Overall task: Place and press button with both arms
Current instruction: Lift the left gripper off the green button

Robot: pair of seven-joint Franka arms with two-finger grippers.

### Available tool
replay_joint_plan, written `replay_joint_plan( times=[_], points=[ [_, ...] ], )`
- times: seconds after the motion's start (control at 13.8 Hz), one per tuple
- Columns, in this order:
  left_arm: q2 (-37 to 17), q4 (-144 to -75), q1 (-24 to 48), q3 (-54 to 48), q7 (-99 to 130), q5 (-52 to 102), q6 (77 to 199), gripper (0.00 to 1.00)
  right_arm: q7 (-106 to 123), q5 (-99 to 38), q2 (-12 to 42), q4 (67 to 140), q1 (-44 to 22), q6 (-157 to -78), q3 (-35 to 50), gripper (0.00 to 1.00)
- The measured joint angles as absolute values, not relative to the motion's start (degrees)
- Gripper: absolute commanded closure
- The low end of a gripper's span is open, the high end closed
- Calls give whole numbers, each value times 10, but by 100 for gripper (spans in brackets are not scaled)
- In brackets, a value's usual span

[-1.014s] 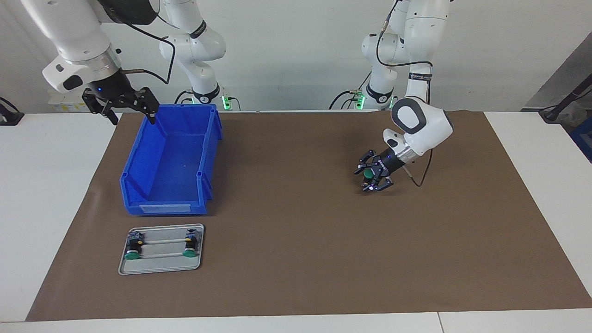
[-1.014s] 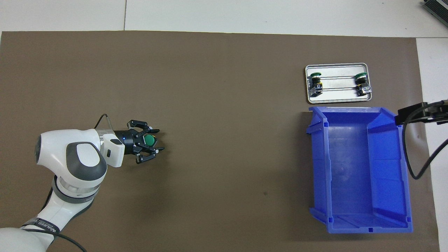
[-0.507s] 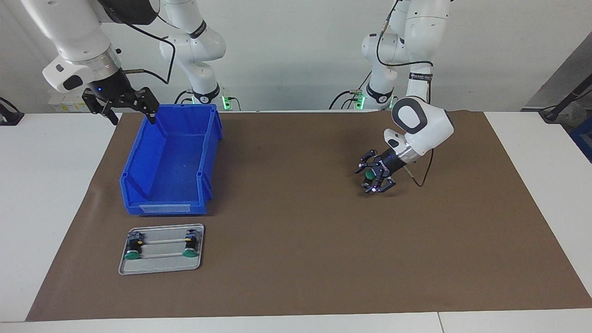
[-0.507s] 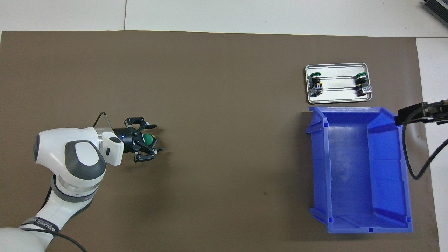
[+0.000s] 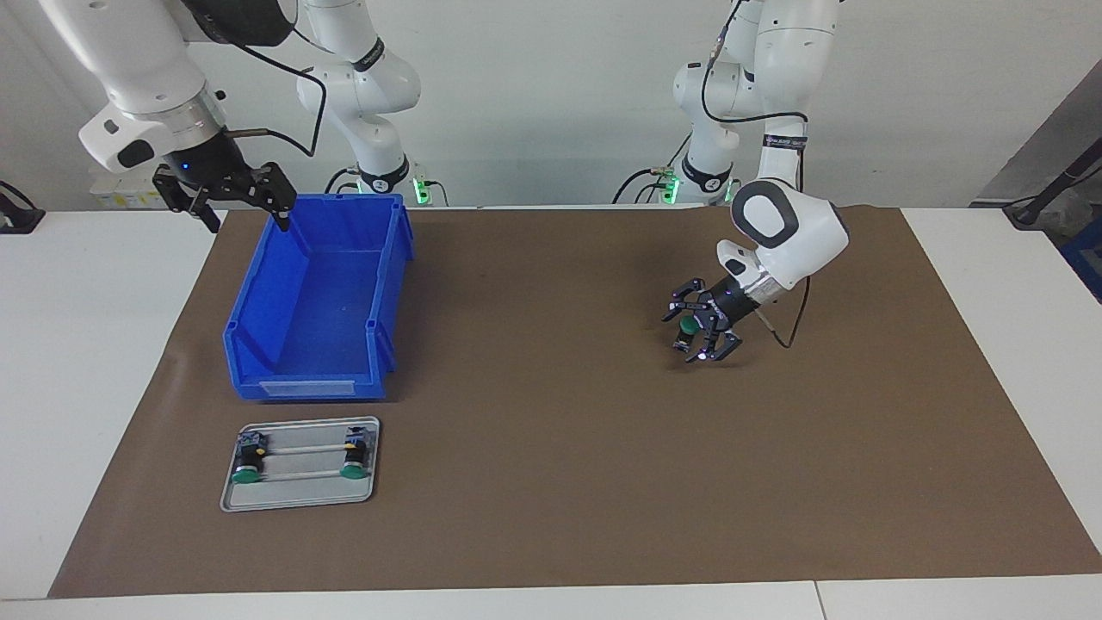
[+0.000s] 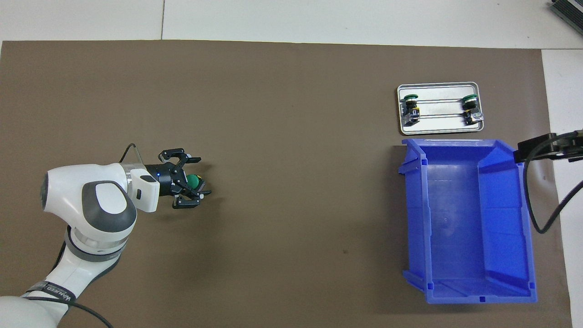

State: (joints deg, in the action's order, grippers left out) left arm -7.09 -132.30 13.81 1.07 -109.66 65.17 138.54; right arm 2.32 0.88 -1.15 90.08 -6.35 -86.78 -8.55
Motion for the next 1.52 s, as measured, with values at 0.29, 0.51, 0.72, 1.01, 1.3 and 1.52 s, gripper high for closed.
replay_joint_plan(
  times=[0.29,0.51,0.72,1.01,1.3,1.52],
  points=[
    [-58,-1314,138,8,-1052,652,1385,0,23,9,-11,901,-64,-868,-85,0],
    [-51,-1302,139,5,-1015,652,1385,0,23,9,-11,901,-64,-868,-85,0],
    [-46,-1274,141,-2,-957,652,1385,0,23,9,-11,901,-64,-868,-85,0],
    [-43,-1235,151,-4,-869,649,1385,0,23,9,-11,901,-64,-868,-85,0],
    [-42,-1187,180,-7,-708,583,1384,0,23,9,-11,901,-64,-868,-85,0],
    [-39,-1166,207,-8,-597,538,1383,0,23,9,-11,901,-64,-868,-85,0]
  ],
)
